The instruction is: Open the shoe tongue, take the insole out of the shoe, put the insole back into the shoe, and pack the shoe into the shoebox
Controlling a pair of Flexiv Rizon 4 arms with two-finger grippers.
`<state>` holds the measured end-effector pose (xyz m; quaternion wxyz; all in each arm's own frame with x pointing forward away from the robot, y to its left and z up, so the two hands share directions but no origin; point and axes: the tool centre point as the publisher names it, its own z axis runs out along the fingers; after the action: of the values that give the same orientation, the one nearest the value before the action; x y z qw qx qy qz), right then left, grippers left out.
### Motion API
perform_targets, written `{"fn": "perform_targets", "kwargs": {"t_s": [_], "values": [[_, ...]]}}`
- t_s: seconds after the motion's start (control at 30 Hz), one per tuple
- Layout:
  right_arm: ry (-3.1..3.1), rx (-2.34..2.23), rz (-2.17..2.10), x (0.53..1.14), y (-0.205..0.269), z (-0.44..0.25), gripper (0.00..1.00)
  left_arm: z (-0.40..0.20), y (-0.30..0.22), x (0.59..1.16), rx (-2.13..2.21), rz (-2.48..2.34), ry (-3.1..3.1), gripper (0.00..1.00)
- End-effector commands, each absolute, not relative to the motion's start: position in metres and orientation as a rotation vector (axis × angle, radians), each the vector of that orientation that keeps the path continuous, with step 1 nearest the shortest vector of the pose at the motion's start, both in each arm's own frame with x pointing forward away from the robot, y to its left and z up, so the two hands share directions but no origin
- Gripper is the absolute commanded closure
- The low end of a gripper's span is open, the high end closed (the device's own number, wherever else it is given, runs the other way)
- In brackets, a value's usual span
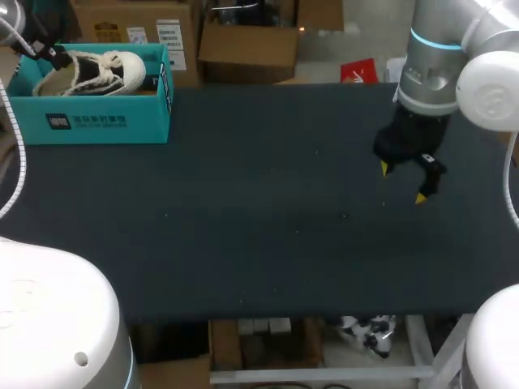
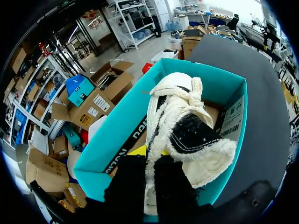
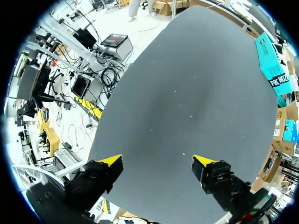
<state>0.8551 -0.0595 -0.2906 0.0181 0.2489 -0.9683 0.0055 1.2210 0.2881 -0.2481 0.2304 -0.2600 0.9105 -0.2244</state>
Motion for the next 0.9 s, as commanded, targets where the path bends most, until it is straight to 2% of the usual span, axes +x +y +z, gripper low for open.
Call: {"fn": "perform_targets", "kwargs": {"t_s": [0.03, 0.6, 0.63, 0.67, 0.9], "values": [[-3.005, 0.771, 0.021, 0.855, -0.059, -0.29, 0.0, -0.262, 0.29, 1.237, -0.71, -0.602, 2.556, 1.0], [-3.005, 0.771, 0.021, 0.855, -0.059, -0.29, 0.0, -0.312, 0.297, 1.249, -0.79, -0.371, 2.727, 1.0], [-3.005, 0.771, 0.021, 0.855, -0.059, -0.29, 0.0, -0.312, 0.298, 1.251, -0.818, -0.376, 2.7, 0.75], [-3.005, 0.771, 0.021, 0.855, -0.059, -0.29, 0.0, -0.31, 0.298, 1.253, -0.847, -0.383, 2.682, 0.01], [-3.005, 0.771, 0.021, 0.855, -0.059, -0.29, 0.0, -0.274, 0.302, 1.246, -0.899, -0.45, 2.602, 0.0]]}}
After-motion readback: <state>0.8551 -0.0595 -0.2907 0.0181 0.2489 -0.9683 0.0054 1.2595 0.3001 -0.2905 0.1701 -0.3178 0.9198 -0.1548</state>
